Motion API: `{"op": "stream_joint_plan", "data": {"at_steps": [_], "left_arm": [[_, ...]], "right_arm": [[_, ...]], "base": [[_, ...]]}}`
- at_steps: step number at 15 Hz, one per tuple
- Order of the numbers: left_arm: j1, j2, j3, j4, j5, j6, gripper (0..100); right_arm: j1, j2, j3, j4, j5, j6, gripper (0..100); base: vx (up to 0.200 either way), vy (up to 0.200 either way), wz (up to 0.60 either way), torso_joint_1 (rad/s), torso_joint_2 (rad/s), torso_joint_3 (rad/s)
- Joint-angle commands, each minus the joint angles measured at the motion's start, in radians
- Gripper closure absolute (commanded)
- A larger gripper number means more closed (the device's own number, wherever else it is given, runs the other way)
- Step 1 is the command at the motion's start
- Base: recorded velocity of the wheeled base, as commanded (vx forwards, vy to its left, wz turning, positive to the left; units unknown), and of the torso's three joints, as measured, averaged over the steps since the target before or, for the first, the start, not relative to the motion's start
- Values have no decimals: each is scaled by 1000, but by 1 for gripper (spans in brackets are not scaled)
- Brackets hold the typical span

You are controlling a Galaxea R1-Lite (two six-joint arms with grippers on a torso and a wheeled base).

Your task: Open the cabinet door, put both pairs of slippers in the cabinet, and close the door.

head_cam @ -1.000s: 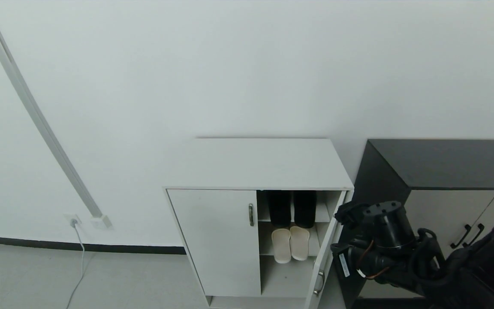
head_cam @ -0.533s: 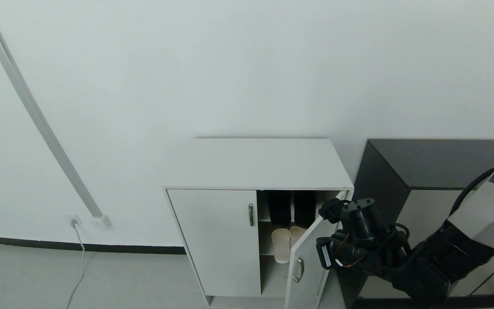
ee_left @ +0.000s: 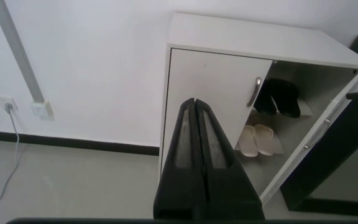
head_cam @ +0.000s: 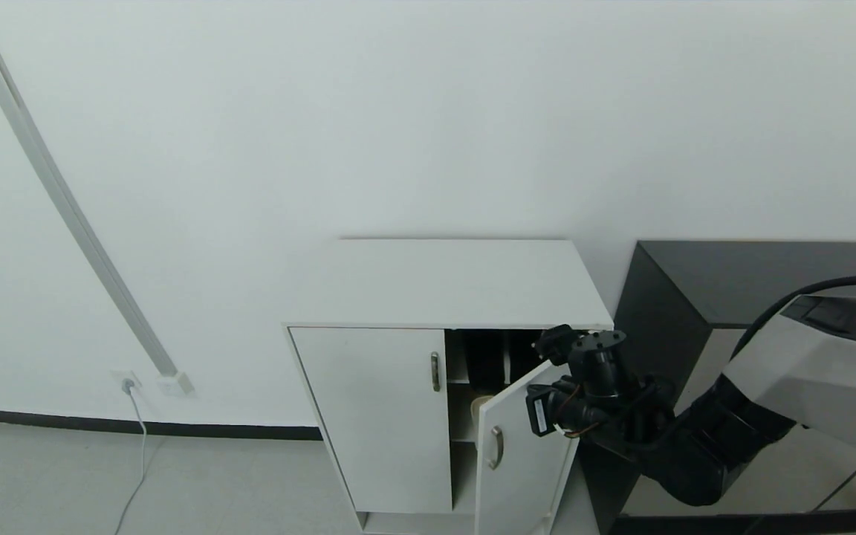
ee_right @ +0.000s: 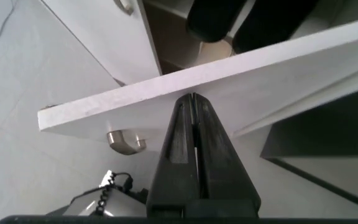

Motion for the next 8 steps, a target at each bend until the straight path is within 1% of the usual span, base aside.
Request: {"op": "stream_joint_plan", "data": {"at_steps": [1,8], "left_arm": [[0,1,0,-1,0,0,100],[0,1,0,1,0,0,100]], "right_arm": [[-7,63,-51,-8,0,0,100],[-29,146,-212,-5,-5,-3,100]], "base": [[0,0,0,0,0,0],[0,0,0,0,0,0]]}}
